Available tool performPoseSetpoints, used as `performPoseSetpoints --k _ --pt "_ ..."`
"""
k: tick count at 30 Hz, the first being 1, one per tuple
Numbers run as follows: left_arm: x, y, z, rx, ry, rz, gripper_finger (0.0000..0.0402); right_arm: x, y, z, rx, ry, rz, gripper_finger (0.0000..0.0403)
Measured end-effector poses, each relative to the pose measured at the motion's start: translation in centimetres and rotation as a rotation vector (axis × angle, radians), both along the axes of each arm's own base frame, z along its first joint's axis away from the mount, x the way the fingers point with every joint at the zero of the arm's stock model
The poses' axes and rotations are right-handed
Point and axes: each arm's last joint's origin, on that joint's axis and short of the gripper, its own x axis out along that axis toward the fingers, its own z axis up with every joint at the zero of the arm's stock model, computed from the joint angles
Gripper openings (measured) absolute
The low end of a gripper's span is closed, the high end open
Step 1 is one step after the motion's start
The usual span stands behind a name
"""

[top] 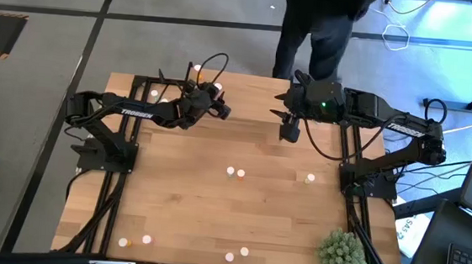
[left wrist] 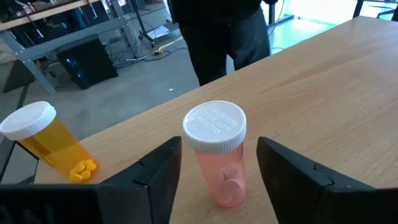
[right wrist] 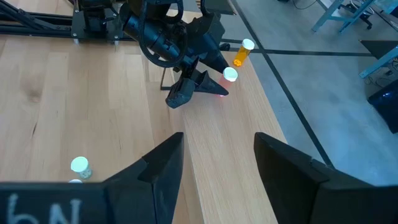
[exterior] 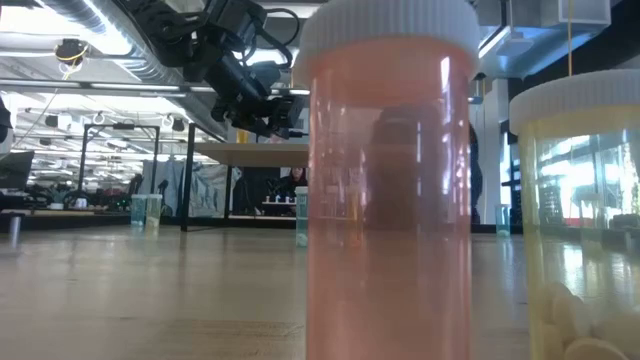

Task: Pick and place medicine bottles onto shelf by color
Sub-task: Put the top right pink pill bottle on the shelf

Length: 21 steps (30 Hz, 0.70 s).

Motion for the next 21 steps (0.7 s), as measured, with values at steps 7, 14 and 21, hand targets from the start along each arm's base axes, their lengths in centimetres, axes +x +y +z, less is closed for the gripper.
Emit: performPoseSetpoints --k 7,14,21 --pt "0.2 -0.4 0.1 0.003 -0.006 -0.009 0.0208 0.0 0.0 0.0 0.0 0.0 0.0 0.0198" --pt "-0.2 -0.8 1.0 0.022 -0.005 -0.02 0.0208 0.0 0.0 0.0 0.0 0.0 0.0 0.0198" --pt "-0.8 -1.9 1.9 0.015 0.01 -0.051 0.0208 0.0 0.0 0.0 0.0 0.0 0.0 0.0198"
